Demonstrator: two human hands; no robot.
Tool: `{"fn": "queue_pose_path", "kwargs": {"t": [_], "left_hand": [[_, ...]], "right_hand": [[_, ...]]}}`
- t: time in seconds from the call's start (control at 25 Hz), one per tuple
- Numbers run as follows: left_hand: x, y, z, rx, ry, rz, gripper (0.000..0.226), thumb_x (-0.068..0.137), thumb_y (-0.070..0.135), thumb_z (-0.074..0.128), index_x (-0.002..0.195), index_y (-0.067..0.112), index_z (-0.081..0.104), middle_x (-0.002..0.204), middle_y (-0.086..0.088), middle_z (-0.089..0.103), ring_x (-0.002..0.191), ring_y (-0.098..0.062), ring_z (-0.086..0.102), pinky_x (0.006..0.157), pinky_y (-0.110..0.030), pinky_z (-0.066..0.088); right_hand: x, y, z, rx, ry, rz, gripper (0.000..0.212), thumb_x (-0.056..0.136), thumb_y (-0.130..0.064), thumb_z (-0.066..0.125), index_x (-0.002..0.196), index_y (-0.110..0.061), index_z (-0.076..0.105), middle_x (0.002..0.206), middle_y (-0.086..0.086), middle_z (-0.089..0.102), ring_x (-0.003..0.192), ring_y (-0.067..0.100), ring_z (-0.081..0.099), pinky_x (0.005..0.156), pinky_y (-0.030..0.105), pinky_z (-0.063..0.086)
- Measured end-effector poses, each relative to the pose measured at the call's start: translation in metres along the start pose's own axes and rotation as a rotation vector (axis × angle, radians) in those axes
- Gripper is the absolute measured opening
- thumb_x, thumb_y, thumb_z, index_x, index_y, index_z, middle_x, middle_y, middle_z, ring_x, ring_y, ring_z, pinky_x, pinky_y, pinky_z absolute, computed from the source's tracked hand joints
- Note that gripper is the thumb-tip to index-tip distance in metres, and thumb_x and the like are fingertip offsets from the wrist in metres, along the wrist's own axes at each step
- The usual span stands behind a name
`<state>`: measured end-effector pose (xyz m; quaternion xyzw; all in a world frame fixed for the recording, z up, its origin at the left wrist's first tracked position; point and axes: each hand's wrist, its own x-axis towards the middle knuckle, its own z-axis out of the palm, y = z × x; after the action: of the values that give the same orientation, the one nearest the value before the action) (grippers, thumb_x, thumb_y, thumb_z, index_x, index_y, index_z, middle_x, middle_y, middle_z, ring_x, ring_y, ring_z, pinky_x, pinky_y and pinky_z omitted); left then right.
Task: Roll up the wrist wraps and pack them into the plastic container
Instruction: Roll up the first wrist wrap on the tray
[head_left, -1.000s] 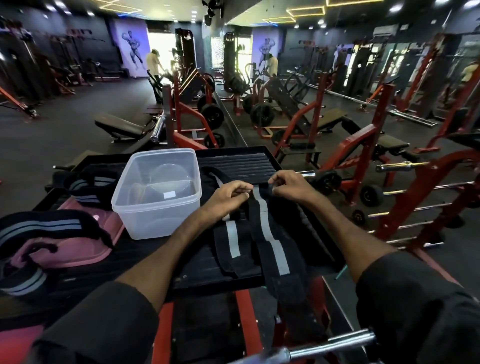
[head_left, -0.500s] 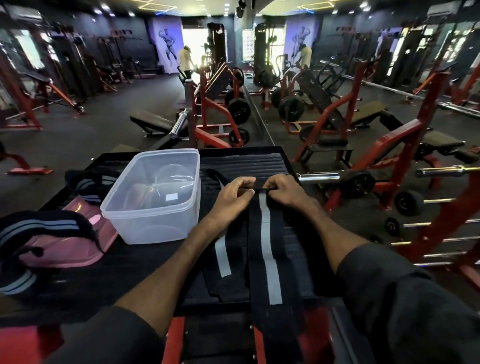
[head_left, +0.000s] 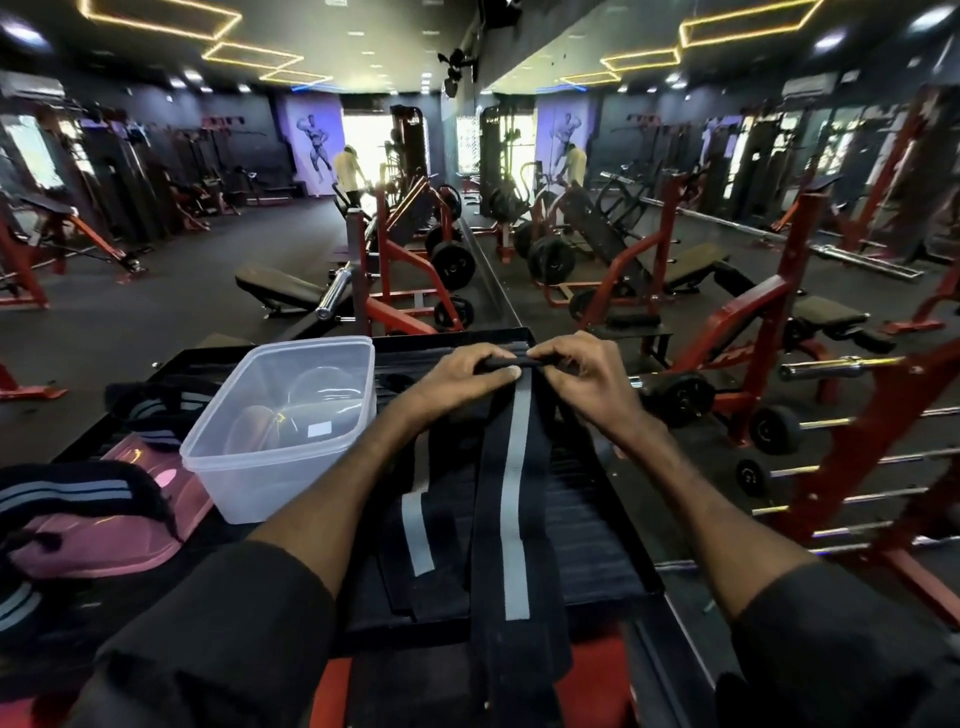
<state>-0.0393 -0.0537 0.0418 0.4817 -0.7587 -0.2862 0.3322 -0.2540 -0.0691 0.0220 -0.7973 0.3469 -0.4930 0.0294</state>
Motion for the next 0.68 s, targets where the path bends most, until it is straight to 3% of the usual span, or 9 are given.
{"fn": "queue_pose_path", "kwargs": {"t": [0.12,0.24,0.36,0.44,0.52,0.6,0.68], "left_hand": [[-0.008,-0.001,0.001,-0.146,-0.122,-0.076,0.03,0.099,0.029,0.061,0.127,0.019,0.063,0.114,0.011,0.059,0.096,0.0,0.058,0.08,-0.022,0.051],[-0.009,-0.008,0.006,-0.207,-0.033,-0.032,0.028,0.096,0.032,0.065,0.121,0.021,0.068,0.115,0.008,0.065,0.101,-0.004,0.062,0.082,-0.024,0.053],[-0.016,-0.013,0.004,-0.32,0.058,0.063,0.027,0.092,0.025,0.071,0.117,0.015,0.071,0.109,0.009,0.071,0.096,0.003,0.066,0.081,-0.018,0.052],[-0.019,-0.017,0.002,-0.365,0.088,0.098,0.028,0.088,0.015,0.076,0.115,0.008,0.071,0.107,0.005,0.073,0.094,0.001,0.068,0.081,-0.018,0.053],[-0.019,-0.023,0.003,-0.367,0.104,0.144,0.03,0.083,0.008,0.08,0.111,0.008,0.072,0.109,0.002,0.073,0.099,-0.003,0.07,0.089,-0.021,0.054],[-0.019,-0.026,0.004,-0.379,0.124,0.152,0.031,0.08,0.006,0.081,0.108,0.014,0.072,0.106,0.006,0.073,0.098,-0.001,0.07,0.09,-0.019,0.054],[-0.02,-0.028,0.006,-0.381,0.151,0.166,0.032,0.078,0.005,0.082,0.106,0.017,0.072,0.104,0.007,0.073,0.096,0.0,0.07,0.088,-0.018,0.054]], "right_hand": [[-0.011,-0.005,-0.006,-0.054,0.014,-0.035,0.029,0.075,0.002,0.069,0.1,-0.009,0.08,0.094,0.003,0.078,0.083,0.024,0.068,0.072,0.042,0.056],[-0.015,-0.01,-0.004,-0.136,0.028,-0.112,0.028,0.075,0.0,0.069,0.1,-0.007,0.08,0.091,0.006,0.077,0.08,0.026,0.067,0.068,0.04,0.055],[-0.007,-0.02,-0.004,-0.082,0.018,-0.074,0.029,0.075,0.004,0.068,0.099,-0.006,0.079,0.093,0.0,0.076,0.082,0.019,0.066,0.073,0.033,0.051],[0.0,-0.029,-0.008,0.142,-0.155,0.135,0.03,0.077,0.009,0.07,0.103,-0.004,0.077,0.098,-0.002,0.074,0.089,0.007,0.068,0.082,0.026,0.05],[0.005,-0.035,-0.011,0.498,-0.305,0.412,0.027,0.081,0.006,0.074,0.107,-0.002,0.075,0.105,0.005,0.076,0.096,0.006,0.07,0.085,0.022,0.052],[0.006,-0.036,-0.008,0.698,-0.241,0.594,0.023,0.087,-0.006,0.074,0.109,-0.009,0.075,0.107,0.004,0.077,0.095,0.009,0.071,0.079,0.024,0.051],[0.005,-0.034,-0.001,0.711,-0.181,0.673,0.023,0.09,-0.014,0.071,0.114,-0.016,0.074,0.11,0.001,0.077,0.098,0.01,0.069,0.08,0.03,0.047]]}}
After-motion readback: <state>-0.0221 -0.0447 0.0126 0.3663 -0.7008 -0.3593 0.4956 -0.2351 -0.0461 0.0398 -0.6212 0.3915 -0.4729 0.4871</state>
